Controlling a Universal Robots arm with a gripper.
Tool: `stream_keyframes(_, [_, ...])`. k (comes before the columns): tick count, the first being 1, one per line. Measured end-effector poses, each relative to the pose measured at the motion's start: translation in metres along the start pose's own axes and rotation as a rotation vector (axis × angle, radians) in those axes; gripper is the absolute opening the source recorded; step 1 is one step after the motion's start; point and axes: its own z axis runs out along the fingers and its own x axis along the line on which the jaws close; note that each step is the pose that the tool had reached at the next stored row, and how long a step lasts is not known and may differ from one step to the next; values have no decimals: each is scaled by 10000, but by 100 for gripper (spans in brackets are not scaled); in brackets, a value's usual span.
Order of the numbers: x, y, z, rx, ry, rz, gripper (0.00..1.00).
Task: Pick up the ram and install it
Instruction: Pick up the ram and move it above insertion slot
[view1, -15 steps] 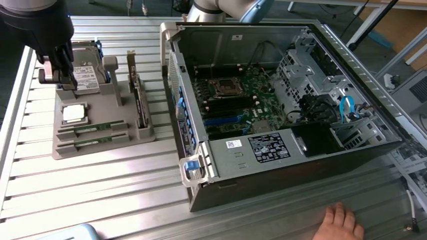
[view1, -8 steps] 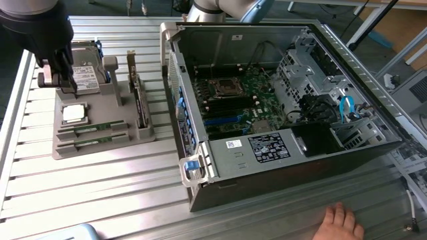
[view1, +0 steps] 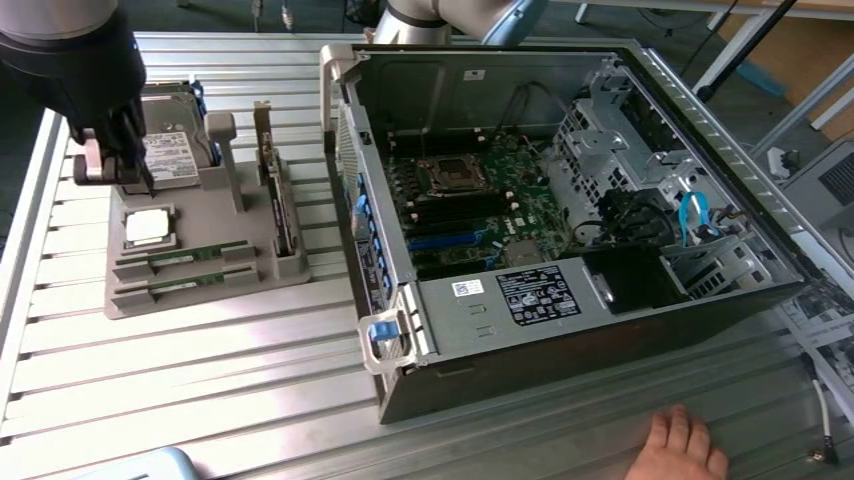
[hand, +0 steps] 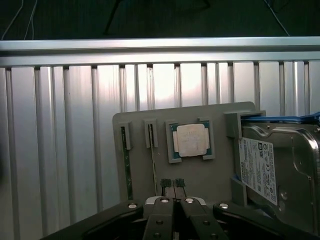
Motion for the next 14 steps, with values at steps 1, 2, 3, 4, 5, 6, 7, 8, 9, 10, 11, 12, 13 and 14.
stream_keyframes(1, [13,0,-1,0,0,0,11])
stream_keyframes(2, [27,-1,-1,0,0,0,11])
stream_keyframes(3, [41,-1,-2,1,0,0,11])
stream_keyframes(4, [53,-2,-3,0,0,-1,11])
stream_keyframes(5, [65,-2,-3,0,0,0,11])
stream_keyframes(6, [75,-2,-4,-1,0,-1,11])
stream_keyframes(7, [77,-2,-4,0,0,0,11])
stream_keyframes(8, [77,-2,-4,0,0,0,11])
stream_keyframes(9, [77,-2,-4,0,0,2,11])
stream_keyframes(10, [77,-3,-4,0,0,0,11])
stream_keyframes(11, [78,-3,-4,0,0,0,11])
stream_keyframes(12, [78,-3,-4,0,0,0,11])
stream_keyframes(13, [78,-3,-4,0,0,0,11])
stream_keyframes(14, [78,-2,-4,0,1,0,11])
